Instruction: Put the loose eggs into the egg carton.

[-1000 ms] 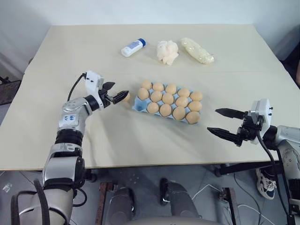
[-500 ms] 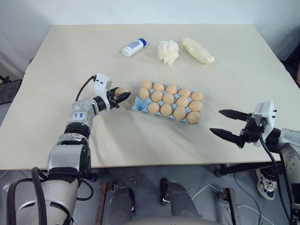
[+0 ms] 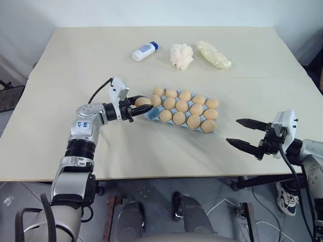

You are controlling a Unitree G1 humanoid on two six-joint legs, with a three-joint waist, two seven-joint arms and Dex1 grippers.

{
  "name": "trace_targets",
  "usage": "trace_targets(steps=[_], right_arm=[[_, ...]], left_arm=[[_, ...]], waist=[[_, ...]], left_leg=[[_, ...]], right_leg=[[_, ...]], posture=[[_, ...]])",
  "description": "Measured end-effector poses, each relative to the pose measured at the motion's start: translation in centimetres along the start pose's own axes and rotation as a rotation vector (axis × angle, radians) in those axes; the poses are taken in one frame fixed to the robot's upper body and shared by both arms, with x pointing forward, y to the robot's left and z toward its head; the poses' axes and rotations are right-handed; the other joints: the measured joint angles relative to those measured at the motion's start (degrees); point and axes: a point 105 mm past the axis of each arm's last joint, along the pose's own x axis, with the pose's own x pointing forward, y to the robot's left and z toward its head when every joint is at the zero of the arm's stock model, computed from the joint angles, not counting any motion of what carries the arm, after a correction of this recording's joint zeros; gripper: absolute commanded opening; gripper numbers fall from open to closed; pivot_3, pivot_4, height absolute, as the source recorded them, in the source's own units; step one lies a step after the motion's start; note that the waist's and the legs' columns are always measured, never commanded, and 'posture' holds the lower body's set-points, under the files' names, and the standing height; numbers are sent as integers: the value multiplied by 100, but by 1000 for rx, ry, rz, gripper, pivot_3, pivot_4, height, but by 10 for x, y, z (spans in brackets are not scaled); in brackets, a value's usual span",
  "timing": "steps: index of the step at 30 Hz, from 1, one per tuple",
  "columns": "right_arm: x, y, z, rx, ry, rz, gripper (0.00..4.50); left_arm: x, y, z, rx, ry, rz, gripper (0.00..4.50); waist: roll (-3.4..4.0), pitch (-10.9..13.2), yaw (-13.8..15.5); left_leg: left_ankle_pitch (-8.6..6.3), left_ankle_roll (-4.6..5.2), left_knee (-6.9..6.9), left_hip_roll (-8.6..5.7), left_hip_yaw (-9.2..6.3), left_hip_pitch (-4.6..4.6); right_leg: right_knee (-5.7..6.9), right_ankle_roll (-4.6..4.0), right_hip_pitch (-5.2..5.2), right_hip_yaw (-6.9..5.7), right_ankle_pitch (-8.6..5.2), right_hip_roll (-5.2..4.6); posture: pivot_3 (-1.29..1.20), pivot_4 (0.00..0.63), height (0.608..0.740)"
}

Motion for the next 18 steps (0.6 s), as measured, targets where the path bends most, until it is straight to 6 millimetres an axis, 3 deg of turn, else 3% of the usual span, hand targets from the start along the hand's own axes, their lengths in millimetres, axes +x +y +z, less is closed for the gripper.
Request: trace_targets(steps=[2, 10, 18], right_arm=[[0, 0, 0, -1, -1, -2, 4500], [-1, 0, -4, 10, 7, -12, 4500], [-1, 0, -3, 7, 6, -15, 4500]], left_arm=[[7, -7, -1, -2, 3, -30, 2003], [17, -9, 3, 18, -19, -17, 4473], [14, 2, 3, -4, -25, 35, 4473]], waist=[[0, 0, 8], [0, 0, -10], [0, 0, -4]], left_leg=[[4, 4, 1, -3, 0, 0], [5, 6, -4, -2, 2, 0], [5, 6, -3, -3, 1, -1]], right_leg=[[-6, 1, 3, 6, 1, 0], [-1, 3, -1, 8, 2, 0], [-4, 3, 0, 9, 2, 0]], posture=[[0, 150, 740], [0, 150, 740], [0, 150, 740]])
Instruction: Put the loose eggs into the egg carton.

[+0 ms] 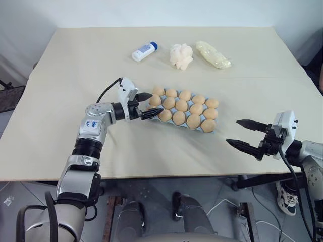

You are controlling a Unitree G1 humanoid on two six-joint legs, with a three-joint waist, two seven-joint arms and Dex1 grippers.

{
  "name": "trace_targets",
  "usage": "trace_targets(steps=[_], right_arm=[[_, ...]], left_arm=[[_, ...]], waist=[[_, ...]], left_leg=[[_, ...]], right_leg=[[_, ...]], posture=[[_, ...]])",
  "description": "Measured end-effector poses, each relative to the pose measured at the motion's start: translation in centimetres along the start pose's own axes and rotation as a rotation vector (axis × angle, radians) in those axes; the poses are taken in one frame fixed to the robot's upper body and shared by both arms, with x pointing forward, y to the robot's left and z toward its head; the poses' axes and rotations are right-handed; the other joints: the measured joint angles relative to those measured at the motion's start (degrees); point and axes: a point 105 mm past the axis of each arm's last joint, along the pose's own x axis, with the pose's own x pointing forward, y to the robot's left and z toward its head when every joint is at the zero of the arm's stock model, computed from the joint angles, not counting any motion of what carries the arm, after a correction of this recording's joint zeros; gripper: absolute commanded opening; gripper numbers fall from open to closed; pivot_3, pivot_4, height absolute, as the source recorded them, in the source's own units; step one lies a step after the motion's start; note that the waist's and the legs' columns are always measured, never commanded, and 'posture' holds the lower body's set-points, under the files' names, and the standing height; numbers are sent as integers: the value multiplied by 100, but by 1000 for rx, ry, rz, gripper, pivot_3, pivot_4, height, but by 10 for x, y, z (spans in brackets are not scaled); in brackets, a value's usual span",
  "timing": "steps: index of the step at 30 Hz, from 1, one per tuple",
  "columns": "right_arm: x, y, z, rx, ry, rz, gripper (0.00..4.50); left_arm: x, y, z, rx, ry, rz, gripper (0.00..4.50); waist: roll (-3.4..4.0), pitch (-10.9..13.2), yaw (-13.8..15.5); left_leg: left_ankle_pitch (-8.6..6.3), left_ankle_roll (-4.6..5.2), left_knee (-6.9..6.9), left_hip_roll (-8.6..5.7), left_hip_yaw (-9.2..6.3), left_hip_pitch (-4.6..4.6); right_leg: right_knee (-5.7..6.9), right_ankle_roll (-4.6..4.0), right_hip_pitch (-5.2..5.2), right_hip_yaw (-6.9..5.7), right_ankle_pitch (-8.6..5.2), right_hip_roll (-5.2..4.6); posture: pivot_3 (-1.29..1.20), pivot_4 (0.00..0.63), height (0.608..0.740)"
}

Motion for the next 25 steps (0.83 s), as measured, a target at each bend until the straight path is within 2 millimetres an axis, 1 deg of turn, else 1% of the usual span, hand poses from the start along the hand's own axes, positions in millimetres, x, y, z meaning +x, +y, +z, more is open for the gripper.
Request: trace_targets(steps=[3, 5, 6, 8, 10, 13, 16, 18, 20, 25], right_arm=[[1, 0, 2, -4, -4, 0, 4500], [2, -1, 5, -14, -12, 5, 4500], [3, -1, 7, -21, -16, 11, 4500], [4, 0, 9, -28, -21, 25, 4500], [5, -1, 11, -33, -25, 35, 4500], [13, -1, 17, -52, -35, 77, 4500], [16, 0, 14, -41, -23, 102, 4500], [22, -1, 17, -52, -26, 123, 4500], [23, -4, 19, -61, -35, 121, 4500], [23, -7, 19, -62, -45, 119, 4500]], left_arm=[[-6, 4, 7, -16, -14, 15, 4473], [-14, 7, 21, -5, -69, 17, 4473], [-20, 7, 28, 6, -89, 12, 4473], [-32, 7, 33, 14, -107, 4, 4473], [-45, 6, 30, 11, -113, -1, 4473], [-71, 1, 20, -15, -117, -16, 4473], [-88, 1, 17, -18, -95, -8, 4473], [-105, 3, 12, -12, -63, 13, 4473], [-117, 5, 8, -17, -57, 42, 4473], [-125, 9, 14, -8, -98, 81, 4473]], waist=[[0, 0, -10], [0, 0, -14], [0, 0, -15], [1, 0, -18], [1, 0, -24], [0, 0, -63], [0, 0, -48], [1, 0, -53], [0, 0, -63], [0, 0, -3]], left_leg=[[0, 0, -2, 1, 0, 0], [0, 0, -2, 1, 0, 0], [0, -1, -2, 1, 0, 1], [-1, -2, -3, 1, 1, 4], [-2, -3, -3, 2, 3, 5], [-2, -3, -1, 4, 2, 6], [-1, -4, 0, 3, -2, 5], [-1, -5, 1, 3, 2, 6], [-1, -5, 0, 4, 3, 6], [-3, -7, 0, 5, 0, 4]], right_leg=[[0, 0, -1, -1, 0, 0], [2, 0, -2, -2, 0, 0], [3, 0, -2, -2, 0, 1], [8, 0, -2, -1, 0, 0], [12, -1, -2, 0, 0, 0], [17, -3, -3, -1, -1, 0], [18, -5, -3, -3, -3, 0], [17, -5, -3, 1, -3, -2], [14, -6, -3, 0, -3, -2], [15, -8, -4, -3, -4, -1]], posture=[[0, 150, 740], [0, 150, 740], [0, 150, 740], [0, 150, 740], [0, 150, 740], [0, 150, 740], [0, 150, 740], [0, 150, 740], [0, 150, 740], [0, 150, 740]])
